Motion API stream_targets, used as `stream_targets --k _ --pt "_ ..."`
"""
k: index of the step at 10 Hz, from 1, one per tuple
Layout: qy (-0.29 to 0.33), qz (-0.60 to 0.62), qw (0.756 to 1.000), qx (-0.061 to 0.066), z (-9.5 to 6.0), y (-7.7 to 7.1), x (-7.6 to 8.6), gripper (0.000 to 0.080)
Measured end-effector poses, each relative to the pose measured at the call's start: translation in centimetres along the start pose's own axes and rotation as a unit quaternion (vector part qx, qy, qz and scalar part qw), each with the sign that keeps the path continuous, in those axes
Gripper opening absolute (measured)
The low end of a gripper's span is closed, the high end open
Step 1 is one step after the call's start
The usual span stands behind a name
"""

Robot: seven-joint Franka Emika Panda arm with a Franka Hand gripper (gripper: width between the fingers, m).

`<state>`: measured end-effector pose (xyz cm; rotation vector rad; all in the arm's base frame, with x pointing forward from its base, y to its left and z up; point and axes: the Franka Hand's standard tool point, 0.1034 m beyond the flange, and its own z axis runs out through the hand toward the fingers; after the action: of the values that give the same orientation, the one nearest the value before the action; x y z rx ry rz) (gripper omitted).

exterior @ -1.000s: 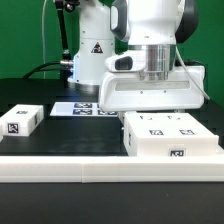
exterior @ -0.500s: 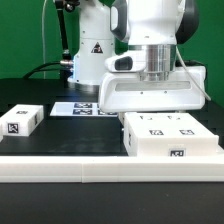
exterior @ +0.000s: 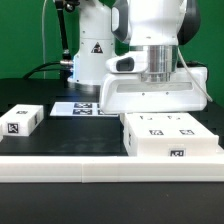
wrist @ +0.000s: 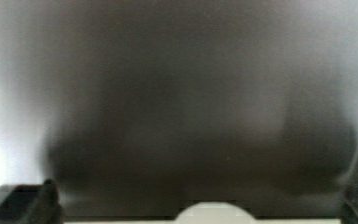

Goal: Assemble cabinet

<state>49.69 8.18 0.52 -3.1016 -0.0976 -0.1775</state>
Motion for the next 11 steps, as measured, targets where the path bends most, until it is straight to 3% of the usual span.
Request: stream_targets --k 3,4,5,6,7,11 --pt "-0.001 -0.003 1.000 0.000 0.03 -0.03 -0.08 0.0397" --pt "-0.001 -0.005 1.000 0.000 0.06 -0.03 -0.15 0.0397" --pt "-0.002 -0.006 1.000 0.000 0.08 -0.02 -0.21 0.0209" --pt "-0.003 -0.017 1.000 0.000 0.13 0.04 -0.36 0.0209" --pt "-0.004 -0.029 1.000 0.000 0.14 0.10 -0.38 0.0047" --pt "-0.004 -0.032 0.999 0.000 0.14 0.05 -0.38 0.0002"
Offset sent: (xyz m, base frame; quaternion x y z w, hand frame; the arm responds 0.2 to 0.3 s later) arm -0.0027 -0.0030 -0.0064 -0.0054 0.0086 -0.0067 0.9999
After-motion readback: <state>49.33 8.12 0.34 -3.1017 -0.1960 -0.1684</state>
